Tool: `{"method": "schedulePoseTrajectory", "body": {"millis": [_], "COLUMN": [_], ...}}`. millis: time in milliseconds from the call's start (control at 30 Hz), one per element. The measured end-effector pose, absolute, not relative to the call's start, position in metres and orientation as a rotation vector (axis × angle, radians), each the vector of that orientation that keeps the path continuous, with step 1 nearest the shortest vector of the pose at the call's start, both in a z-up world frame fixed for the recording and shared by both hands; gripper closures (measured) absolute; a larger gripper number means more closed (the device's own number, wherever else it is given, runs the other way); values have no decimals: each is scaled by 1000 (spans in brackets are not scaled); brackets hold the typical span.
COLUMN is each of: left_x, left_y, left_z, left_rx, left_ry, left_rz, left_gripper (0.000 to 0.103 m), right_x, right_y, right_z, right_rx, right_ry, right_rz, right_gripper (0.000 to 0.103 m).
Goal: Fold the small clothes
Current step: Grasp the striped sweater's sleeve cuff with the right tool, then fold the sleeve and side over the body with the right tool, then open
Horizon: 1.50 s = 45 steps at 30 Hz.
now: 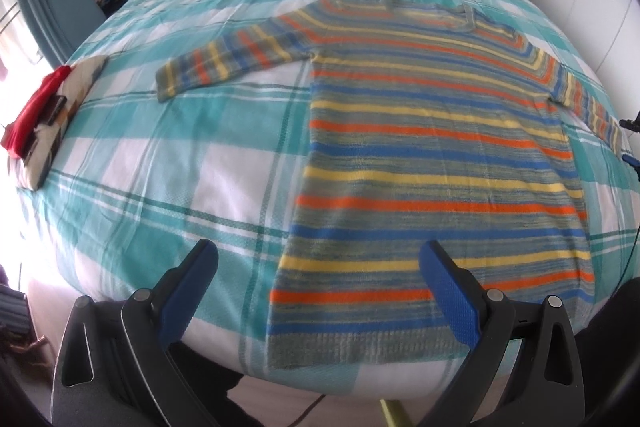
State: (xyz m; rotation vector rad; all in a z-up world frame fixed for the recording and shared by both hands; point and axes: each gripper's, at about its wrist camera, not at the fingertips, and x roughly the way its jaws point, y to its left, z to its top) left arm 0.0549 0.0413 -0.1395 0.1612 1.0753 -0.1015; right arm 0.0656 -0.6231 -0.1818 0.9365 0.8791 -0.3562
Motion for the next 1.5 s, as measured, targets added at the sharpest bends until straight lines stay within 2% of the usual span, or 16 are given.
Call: {"method": "schedulePoseTrajectory", "body": {"millis": [33,100,133,167,233,333,467,633,800,900,967,1067,1233,1333,1500], "left_x": [57,61,64,68,77,93,107,112,112,112,113,115,119,117,113], "left_y": [39,36,36,35,37,49,79,116,143,155,160,161,145,134,126], "left_z": [-141,-146,-149,-152,-159,-168,-187,-210,-204,-207,-209,-210,-214,-216,-219], "left_rx": [173,192,194,195,196,153,43,-55,-80,-102,-128,-140,-90,-32,-2], "left_ry": [1070,1061,1056,1049,1030,994,993,1050,1002,1014,1023,1025,1028,1022,1017], "left_rz": [-101,-98,-99,-101,-87,-34,27,80,151,174,177,173,149,144,118], "left_gripper": [2,2,2,2,2,2,2,2,2,2,2,2,2,2,2], "right_x": [69,76,82,88,93,104,149,223,277,301,302,292,282,268,227], "right_y": [-621,-617,-613,-611,-605,-581,-501,-372,-269,-242,-247,-275,-336,-373,-391], "right_z": [-187,-192,-192,-192,-182,-128,-43,-9,-47,-84,-97,-103,-151,-194,-172], "right_rx": [928,910,891,872,828,697,495,363,309,410,513,599,648,487,456], "right_ry": [879,860,864,887,903,825,748,772,835,944,944,911,1068,1230,1103], "right_rz": [-379,-375,-350,-345,-395,-434,-241,59,238,369,423,389,214,-70,-49], "right_gripper": [23,35,56,97,100,100,100,100,100,81,62,52,51,53,55]}}
